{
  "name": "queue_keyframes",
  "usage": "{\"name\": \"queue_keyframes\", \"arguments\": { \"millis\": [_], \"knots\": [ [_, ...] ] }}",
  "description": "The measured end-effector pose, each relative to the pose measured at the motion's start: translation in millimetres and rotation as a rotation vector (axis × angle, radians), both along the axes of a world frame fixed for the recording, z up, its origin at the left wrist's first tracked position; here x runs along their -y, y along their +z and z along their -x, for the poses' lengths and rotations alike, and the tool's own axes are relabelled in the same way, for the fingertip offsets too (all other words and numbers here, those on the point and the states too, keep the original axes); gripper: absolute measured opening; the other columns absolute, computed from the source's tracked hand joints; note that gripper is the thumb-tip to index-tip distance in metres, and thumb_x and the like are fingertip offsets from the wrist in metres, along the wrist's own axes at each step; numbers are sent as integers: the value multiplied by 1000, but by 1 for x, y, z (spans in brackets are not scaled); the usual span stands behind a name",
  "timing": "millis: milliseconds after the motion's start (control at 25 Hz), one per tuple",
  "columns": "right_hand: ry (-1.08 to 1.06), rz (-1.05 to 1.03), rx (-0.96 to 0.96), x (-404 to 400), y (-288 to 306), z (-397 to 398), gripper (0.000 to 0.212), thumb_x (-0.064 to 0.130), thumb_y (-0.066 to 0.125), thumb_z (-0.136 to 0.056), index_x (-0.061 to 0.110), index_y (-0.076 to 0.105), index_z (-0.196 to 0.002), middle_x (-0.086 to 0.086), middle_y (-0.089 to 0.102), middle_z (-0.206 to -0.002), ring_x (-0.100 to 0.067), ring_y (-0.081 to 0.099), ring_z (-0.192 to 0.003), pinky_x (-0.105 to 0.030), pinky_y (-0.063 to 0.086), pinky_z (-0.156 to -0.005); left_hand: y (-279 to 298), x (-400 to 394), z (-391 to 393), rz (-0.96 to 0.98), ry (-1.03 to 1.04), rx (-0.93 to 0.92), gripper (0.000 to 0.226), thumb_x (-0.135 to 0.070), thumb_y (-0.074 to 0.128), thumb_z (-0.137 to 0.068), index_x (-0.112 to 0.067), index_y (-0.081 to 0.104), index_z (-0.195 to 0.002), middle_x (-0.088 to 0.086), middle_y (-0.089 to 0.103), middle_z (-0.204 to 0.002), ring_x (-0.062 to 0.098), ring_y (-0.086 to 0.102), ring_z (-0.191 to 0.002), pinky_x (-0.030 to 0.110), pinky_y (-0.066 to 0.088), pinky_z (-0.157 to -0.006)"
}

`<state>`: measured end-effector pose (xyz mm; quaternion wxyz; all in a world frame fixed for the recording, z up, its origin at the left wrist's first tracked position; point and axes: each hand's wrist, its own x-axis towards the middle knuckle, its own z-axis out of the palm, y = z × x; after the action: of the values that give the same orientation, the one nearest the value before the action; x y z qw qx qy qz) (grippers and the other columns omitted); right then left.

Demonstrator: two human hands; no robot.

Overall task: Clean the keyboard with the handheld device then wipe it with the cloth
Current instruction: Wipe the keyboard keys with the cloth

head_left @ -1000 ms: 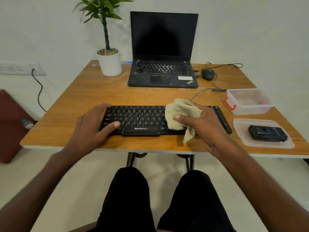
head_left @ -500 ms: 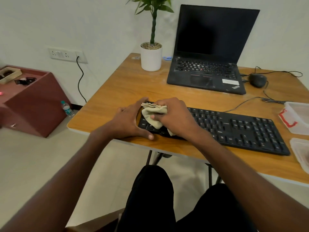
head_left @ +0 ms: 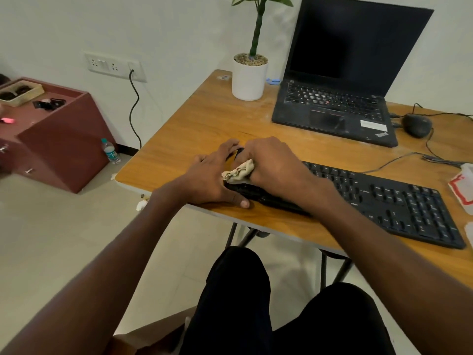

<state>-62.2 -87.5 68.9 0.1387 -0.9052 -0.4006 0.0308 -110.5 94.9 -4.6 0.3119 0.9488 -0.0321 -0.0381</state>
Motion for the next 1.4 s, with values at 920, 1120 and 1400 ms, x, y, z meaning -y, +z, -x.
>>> {"name": "queue_keyframes", "arguments": {
  "millis": [920,1120,1400],
  "knots": [
    [50,-31,192,29,-16,23,37,13,76,-87,35,76,-117,5,60,-108,-20,51,-100,-39,51,-77,4,1,2,36,-16,8,154,-77,92,-41,-36,8,-163,-11,33,-168,25,37,-150,46,17,-123],
    [113,37,27,77,-13,16,29,12,79,-84,35,81,-102,13,64,-101,-12,54,-92,-34,48,-75,2,-1,1,66,-33,-9,153,-82,86,-37,-38,9,-162,-13,31,-169,18,34,-148,43,13,-122],
    [-128,-238,-56,69,-12,2,35,9,81,-83,36,81,-104,8,68,-98,-12,61,-86,-33,53,-70,5,0,0,34,-27,-32,152,-88,81,-38,-38,8,-162,-7,31,-169,22,35,-148,48,13,-127]
  ]
}}
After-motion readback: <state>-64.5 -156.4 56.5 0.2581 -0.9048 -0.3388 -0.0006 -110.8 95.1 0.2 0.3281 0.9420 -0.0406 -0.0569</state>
